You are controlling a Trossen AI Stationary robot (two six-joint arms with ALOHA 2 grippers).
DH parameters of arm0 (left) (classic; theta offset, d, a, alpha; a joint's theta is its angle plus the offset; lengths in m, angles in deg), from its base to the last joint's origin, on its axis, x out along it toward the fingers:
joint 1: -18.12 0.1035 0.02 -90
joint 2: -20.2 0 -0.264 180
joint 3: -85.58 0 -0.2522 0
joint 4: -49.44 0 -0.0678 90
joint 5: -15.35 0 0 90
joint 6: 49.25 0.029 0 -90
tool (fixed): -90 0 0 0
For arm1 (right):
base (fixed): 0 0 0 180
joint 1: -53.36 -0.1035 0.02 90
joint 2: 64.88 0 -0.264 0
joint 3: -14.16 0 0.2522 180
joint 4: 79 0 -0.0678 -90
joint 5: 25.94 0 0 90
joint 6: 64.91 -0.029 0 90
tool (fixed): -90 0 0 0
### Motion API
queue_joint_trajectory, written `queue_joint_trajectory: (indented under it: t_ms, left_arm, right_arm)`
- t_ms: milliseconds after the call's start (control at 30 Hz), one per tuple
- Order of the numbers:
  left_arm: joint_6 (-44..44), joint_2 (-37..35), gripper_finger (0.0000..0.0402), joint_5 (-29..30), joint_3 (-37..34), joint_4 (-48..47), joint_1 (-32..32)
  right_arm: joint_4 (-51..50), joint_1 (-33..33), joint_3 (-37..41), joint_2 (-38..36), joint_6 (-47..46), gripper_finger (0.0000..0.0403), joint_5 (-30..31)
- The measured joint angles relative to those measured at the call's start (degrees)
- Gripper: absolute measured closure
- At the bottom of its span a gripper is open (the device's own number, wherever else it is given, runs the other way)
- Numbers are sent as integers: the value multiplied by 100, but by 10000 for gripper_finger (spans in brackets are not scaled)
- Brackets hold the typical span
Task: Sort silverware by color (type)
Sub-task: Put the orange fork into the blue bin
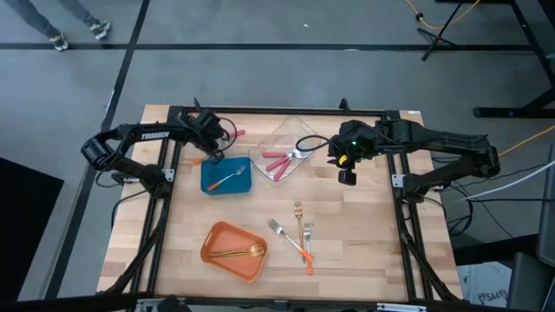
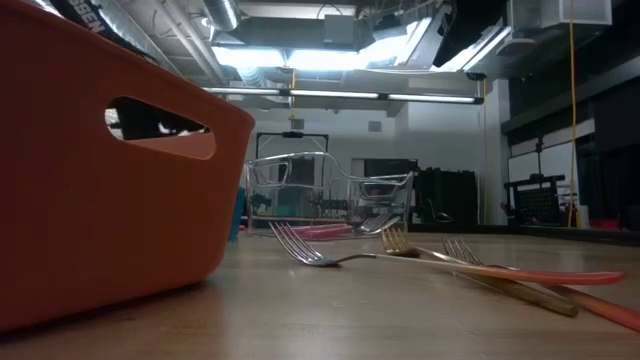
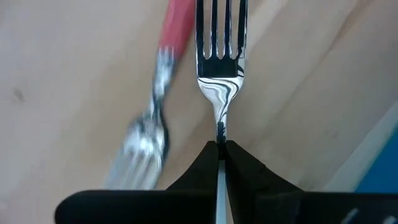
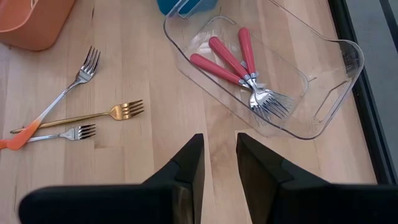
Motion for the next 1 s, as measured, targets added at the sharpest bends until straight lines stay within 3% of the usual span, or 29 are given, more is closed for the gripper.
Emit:
queue_joint_trajectory:
  t_ms: [533,1000]
  left_arm:
    - [-2,-24,396,-20,508,11,-1]
    - [-2,-33,394,-92,1438,-21,-1]
  right_arm:
    - [0,1,0,0,0,318,1]
    - [-15,-1,0,0,149,318,1]
